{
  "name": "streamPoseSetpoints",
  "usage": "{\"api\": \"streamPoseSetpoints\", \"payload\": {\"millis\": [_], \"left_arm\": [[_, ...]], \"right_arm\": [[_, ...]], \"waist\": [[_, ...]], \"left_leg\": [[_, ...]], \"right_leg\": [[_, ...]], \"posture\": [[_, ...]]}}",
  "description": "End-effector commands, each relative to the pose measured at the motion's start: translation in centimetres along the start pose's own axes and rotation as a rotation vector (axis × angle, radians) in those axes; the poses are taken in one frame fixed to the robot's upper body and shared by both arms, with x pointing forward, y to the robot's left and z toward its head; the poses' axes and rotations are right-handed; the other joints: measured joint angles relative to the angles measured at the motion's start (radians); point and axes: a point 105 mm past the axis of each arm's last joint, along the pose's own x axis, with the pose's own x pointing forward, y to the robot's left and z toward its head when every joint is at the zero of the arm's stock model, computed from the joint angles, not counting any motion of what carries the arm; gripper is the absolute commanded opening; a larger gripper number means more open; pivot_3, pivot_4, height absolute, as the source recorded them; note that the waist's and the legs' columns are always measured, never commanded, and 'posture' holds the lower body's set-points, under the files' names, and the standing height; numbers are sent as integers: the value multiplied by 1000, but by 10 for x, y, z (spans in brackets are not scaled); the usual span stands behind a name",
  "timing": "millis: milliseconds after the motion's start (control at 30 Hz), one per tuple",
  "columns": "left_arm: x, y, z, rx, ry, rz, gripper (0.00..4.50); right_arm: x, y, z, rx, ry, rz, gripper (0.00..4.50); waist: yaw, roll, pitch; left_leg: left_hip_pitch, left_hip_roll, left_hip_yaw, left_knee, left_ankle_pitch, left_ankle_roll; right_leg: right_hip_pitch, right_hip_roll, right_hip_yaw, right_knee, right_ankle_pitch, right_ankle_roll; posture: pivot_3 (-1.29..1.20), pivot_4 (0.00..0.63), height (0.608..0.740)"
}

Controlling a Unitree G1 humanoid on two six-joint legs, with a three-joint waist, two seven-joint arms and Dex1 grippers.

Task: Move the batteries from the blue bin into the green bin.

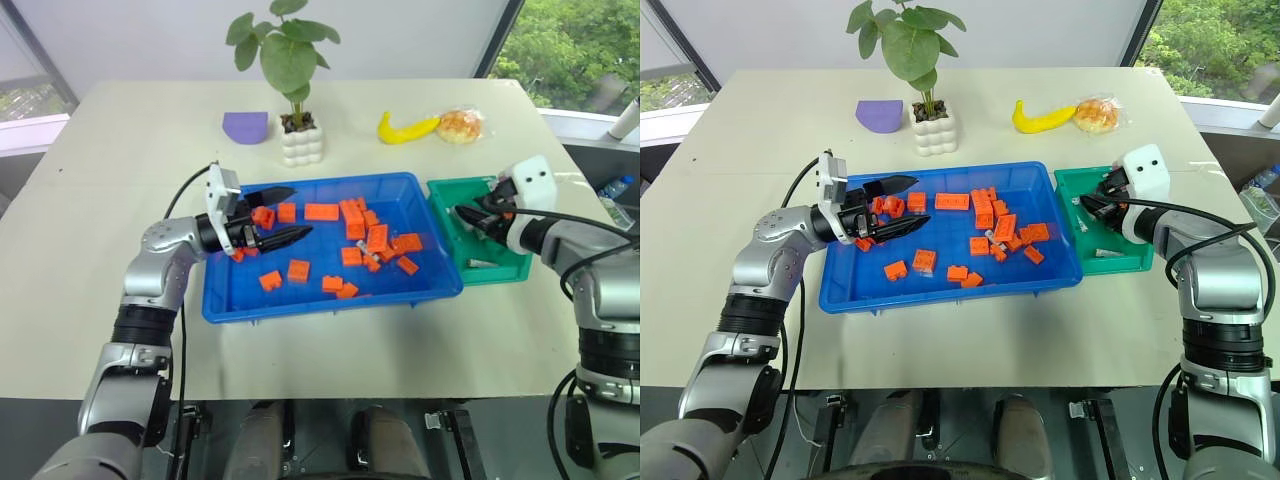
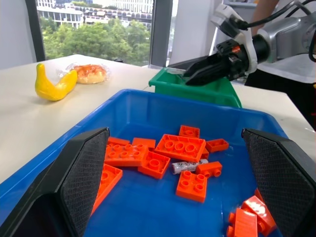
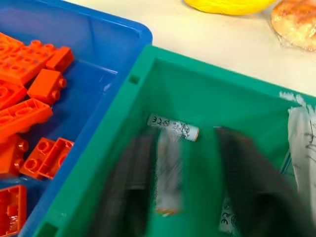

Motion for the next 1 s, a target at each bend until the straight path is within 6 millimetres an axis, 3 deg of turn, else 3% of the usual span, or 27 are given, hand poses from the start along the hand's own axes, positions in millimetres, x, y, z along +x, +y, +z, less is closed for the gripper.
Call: {"api": "streamPoseSetpoints", "payload": {"millis": [33, 67, 100, 233, 367, 500, 600, 767, 1000], "left_arm": [[-3, 0, 10, 37, -12, -2, 4500], [-3, 0, 11, 38, -12, -1, 4500], [-3, 0, 11, 38, -11, -1, 4500], [-4, -1, 12, 46, -4, -3, 4500], [-7, -2, 14, 52, 0, 5, 4500], [-11, -7, 16, 55, 4, 15, 4500], [-16, -11, 17, 55, 12, 23, 4500], [-21, -15, 15, 54, 25, 48, 4500], [-24, -20, 12, 42, 22, 72, 4500]], "right_arm": [[-9, -8, 18, -42, -56, -29, 3804], [-9, -9, 22, -52, -63, -36, 4404], [-9, -10, 26, -67, -71, -41, 4481], [-7, 6, 59, -50, -175, 29, 4481], [-1, 43, 70, 20, -216, 191, 4481], [15, 80, 52, 80, -162, 304, 4481], [19, 96, 36, 102, -109, 359, 4481], [24, 101, 18, 103, -37, 372, 4481], [31, 106, 8, 136, 4, 394, 4481]], "waist": [[0, 0, 0], [0, 0, 0], [0, 0, 0], [-5, 0, 0], [-3, 0, 0], [2, 0, 0], [4, 0, 0], [-1, 0, 0], [-1, 0, 0]], "left_leg": [[0, 0, 0, 0, 0, 0], [0, 0, 0, 0, 0, 0], [0, 0, 0, 0, 0, 0], [0, 0, 0, 0, 0, 0], [0, 1, -1, 0, 0, 0], [0, 0, -1, 0, 0, 0], [0, 0, -2, 0, 0, 0], [0, 0, -2, 0, 0, 0], [0, 0, -2, 0, 0, 0]], "right_leg": [[0, 0, 0, 0, 0, 0], [0, 0, 0, 0, 0, 0], [0, 0, 0, 0, 0, 0], [0, 0, 0, 0, 0, 0], [0, 1, 0, 0, 0, 0], [0, 1, 0, 0, 0, 0], [1, 0, 0, 0, 0, 0], [0, 0, 0, 0, 0, 0], [0, 0, 0, 0, 0, 0]], "posture": [[0, 150, 739], [0, 150, 739], [0, 150, 739], [0, 150, 739], [0, 150, 739], [0, 150, 739], [0, 150, 739], [0, 150, 739], [0, 150, 739]]}}
